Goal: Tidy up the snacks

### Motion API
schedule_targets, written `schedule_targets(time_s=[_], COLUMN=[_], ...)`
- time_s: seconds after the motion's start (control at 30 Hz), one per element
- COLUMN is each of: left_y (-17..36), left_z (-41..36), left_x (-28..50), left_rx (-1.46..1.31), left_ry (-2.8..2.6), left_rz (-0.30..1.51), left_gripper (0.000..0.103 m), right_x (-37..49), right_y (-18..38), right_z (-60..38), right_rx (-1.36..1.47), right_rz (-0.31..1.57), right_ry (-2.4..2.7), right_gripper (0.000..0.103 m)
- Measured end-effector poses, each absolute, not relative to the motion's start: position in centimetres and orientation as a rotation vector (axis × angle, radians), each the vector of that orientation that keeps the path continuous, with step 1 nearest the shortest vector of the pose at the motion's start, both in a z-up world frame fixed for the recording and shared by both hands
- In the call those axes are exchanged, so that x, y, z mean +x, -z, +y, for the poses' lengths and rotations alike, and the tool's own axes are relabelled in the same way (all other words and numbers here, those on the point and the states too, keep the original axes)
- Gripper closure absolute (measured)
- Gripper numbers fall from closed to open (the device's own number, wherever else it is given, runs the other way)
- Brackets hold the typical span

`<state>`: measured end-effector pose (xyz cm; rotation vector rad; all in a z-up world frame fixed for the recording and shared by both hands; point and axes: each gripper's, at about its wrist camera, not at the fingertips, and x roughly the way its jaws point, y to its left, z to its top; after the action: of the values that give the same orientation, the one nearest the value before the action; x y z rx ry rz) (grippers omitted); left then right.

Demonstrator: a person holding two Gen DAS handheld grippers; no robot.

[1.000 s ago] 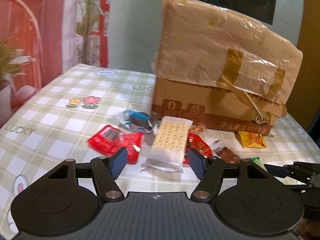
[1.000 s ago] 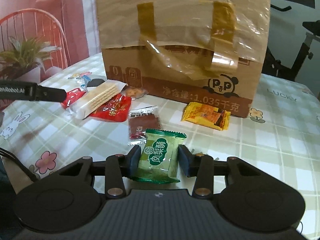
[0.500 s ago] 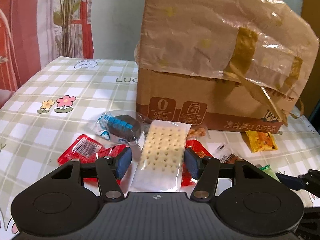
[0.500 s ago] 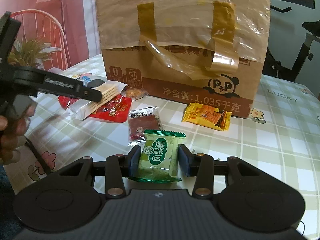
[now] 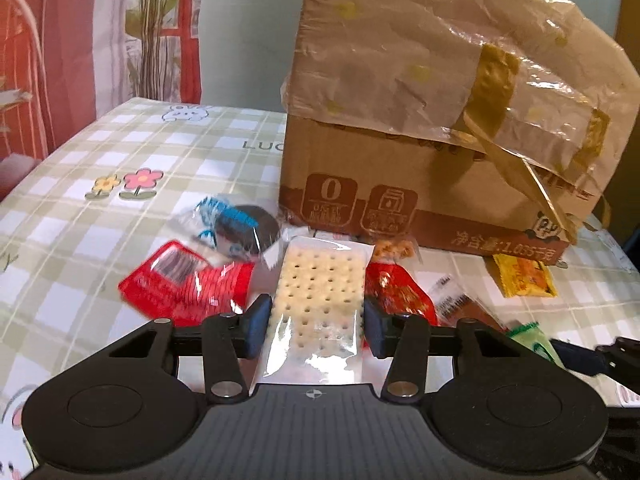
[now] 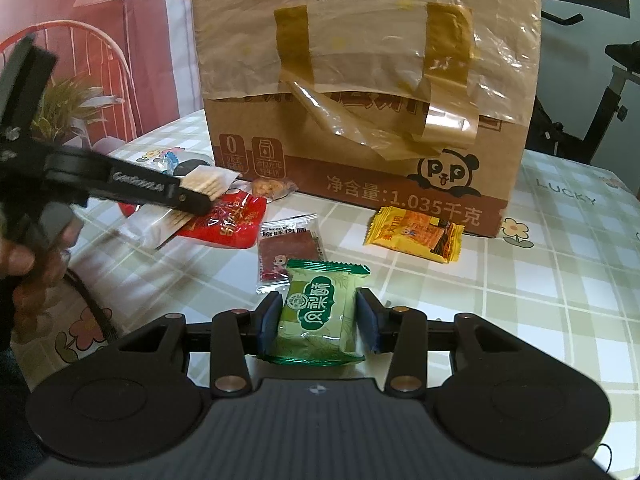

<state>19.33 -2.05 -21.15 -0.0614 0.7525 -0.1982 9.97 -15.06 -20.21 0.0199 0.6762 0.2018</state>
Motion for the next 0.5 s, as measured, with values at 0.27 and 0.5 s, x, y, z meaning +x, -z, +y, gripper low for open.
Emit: schedule_targets(time_s=[0.27,0.5], left_y=[20.5,20.3], left_z=[-1.9,-2.4], left_x=[16.2,14.9], left_rx=[-0.1,-0.075], left_ry=[0.198,0.208], left_rz=[0.728,0.712], left_gripper=[0.052,0.052], right_x=[10.0,9.9], right_y=[20.2,20.2], right_z=[-15.4,-15.2], right_rx=[0.044,0.048], right_rz=[0.676,0.674], right_ry=[-0.208,-0.208], right_gripper=[0.059,0.059])
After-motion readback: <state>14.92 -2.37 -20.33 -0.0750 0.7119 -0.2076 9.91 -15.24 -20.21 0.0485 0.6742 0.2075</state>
